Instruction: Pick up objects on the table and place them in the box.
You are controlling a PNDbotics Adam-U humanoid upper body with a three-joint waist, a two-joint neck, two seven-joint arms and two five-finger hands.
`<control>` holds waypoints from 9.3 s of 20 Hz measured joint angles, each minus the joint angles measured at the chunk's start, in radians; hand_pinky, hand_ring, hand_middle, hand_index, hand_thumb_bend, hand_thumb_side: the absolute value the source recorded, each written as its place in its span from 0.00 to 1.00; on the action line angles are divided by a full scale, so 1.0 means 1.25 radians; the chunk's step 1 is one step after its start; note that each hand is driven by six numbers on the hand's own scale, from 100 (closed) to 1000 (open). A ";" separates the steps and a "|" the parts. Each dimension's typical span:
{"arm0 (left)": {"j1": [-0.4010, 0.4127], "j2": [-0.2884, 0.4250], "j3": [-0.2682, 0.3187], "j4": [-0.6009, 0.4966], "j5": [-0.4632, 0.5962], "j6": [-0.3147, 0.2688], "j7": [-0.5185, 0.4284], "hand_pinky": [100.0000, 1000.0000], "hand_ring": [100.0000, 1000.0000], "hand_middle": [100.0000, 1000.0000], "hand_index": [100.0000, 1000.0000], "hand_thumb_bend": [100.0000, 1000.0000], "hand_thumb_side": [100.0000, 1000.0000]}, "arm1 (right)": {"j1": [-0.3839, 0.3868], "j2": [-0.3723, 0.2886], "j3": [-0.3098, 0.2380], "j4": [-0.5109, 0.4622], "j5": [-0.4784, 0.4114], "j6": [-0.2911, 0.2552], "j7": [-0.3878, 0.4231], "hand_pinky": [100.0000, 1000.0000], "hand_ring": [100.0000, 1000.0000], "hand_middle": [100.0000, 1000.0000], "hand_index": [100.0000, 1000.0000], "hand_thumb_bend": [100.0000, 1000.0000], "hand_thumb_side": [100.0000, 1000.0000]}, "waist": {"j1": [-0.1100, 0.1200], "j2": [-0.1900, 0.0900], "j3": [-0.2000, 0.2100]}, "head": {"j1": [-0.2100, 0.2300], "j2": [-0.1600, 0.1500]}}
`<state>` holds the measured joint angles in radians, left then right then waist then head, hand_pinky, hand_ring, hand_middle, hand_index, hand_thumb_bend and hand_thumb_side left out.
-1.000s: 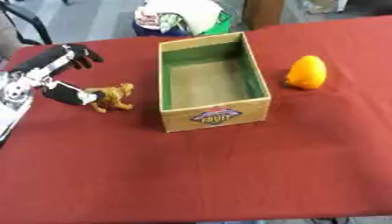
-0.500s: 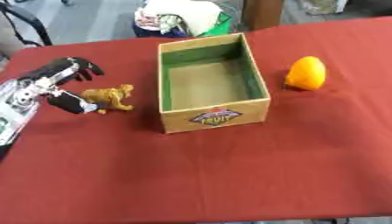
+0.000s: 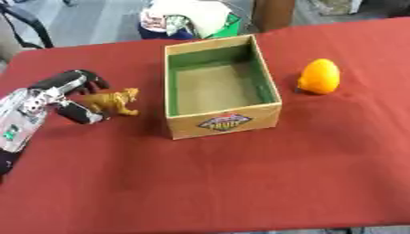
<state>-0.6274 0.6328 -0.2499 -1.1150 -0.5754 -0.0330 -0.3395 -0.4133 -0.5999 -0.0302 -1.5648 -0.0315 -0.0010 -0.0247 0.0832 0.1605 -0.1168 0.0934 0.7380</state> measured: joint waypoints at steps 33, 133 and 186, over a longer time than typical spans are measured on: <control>-0.255 -0.255 -0.025 0.052 -0.111 -0.066 0.034 0.64 0.47 0.45 0.60 0.00 0.01 | -0.039 0.036 0.096 0.011 0.026 -0.009 0.100 0.52 0.61 0.59 0.70 0.00 0.01 | 0.004 -0.011 -0.074 | 0.017 0.000; 0.207 -0.176 0.115 -0.453 0.347 0.073 0.321 0.67 0.48 0.52 0.68 0.27 0.11 | -0.411 0.090 0.192 0.349 0.497 -0.172 0.090 0.46 0.46 0.15 0.25 0.00 0.00 | -0.020 -0.002 0.087 | -0.091 -0.013; 0.220 -0.196 0.133 -0.440 0.376 0.081 0.424 0.68 0.51 0.54 0.67 0.30 0.07 | -0.215 -0.001 0.119 0.122 0.244 -0.107 0.075 0.57 0.68 0.69 0.81 0.00 0.00 | -0.017 0.008 0.050 | -0.068 -0.008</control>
<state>-0.3524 0.3883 -0.0836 -1.6647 -0.1054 0.0683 0.1906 -0.6821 -0.6009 0.1185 -1.4120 0.2741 -0.1343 0.0688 0.0621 0.1703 -0.0542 0.0079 0.7280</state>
